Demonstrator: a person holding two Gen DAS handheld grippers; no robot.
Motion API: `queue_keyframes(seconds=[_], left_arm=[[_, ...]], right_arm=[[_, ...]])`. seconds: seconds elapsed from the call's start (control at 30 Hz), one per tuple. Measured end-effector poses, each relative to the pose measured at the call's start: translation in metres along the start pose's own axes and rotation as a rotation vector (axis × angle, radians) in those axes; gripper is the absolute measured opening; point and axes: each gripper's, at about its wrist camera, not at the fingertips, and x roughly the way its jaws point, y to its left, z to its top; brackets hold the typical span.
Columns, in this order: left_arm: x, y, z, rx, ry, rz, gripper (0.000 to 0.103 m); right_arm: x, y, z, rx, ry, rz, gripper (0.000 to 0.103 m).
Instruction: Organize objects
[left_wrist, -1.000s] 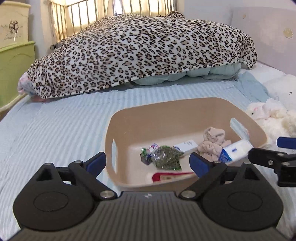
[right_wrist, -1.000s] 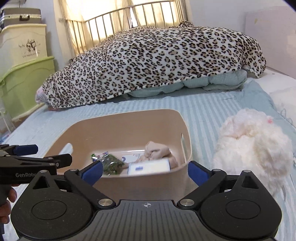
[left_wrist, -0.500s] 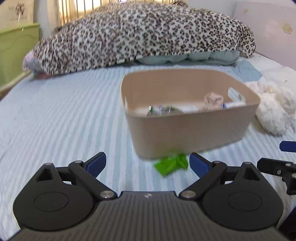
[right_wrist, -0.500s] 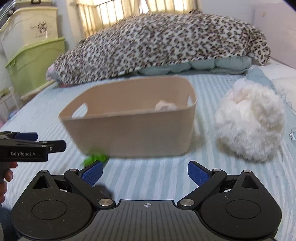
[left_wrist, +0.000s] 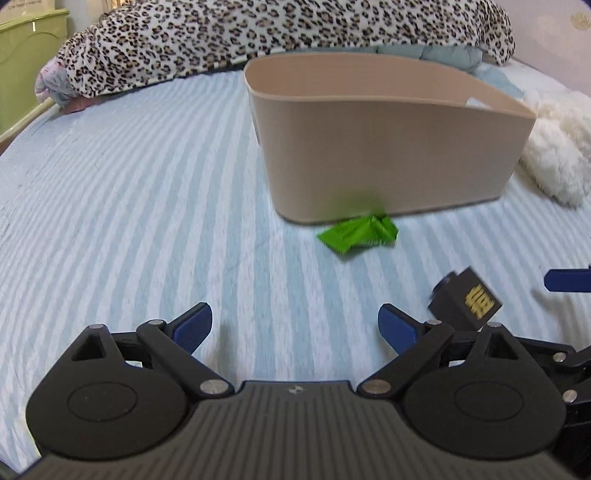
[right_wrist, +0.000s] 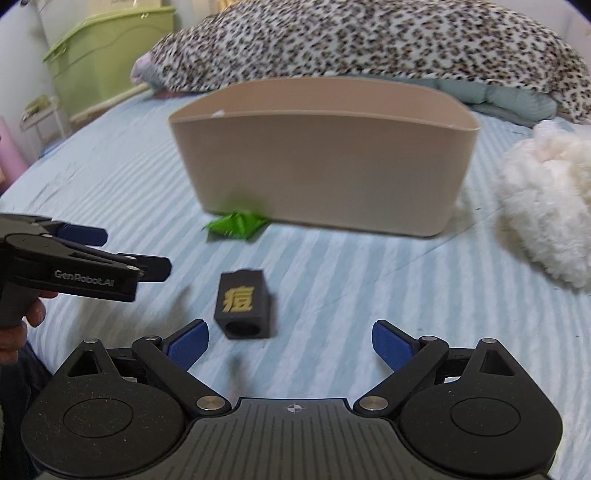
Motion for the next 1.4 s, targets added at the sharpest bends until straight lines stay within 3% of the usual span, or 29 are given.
queue_keyframes(seconds=[0.43, 0.53, 0.7, 0.97, 1.23, 1.4], left_arm=[[0.021, -0.004, 0.001, -0.005, -0.009, -0.064, 0.096], [0.025, -0.007, 0.007, -0.009, -0.041, -0.067, 0.096], [0.038, -0.012, 0.017, -0.028, -0.06, -0.075, 0.096], [0.054, -0.024, 0.035, -0.039, -0.066, -0.097, 0.093], [0.062, -0.031, 0.045, -0.028, -0.08, -0.135, 0.058], [0.057, -0.032, 0.039, -0.017, -0.094, -0.126, 0.045]], right_arm=[[0.036, -0.009, 0.012, 0.046, -0.034, -0.011, 0.077], [0.038, -0.017, 0.012, 0.069, -0.054, -0.025, 0.067], [0.041, -0.034, 0.012, 0.116, -0.075, -0.039, 0.041], [0.05, -0.048, 0.013, 0.141, -0.103, -0.048, 0.038], [0.049, -0.047, 0.012, 0.135, -0.119, -0.047, 0.031], [0.046, -0.047, 0.012, 0.131, -0.125, -0.046, 0.029]])
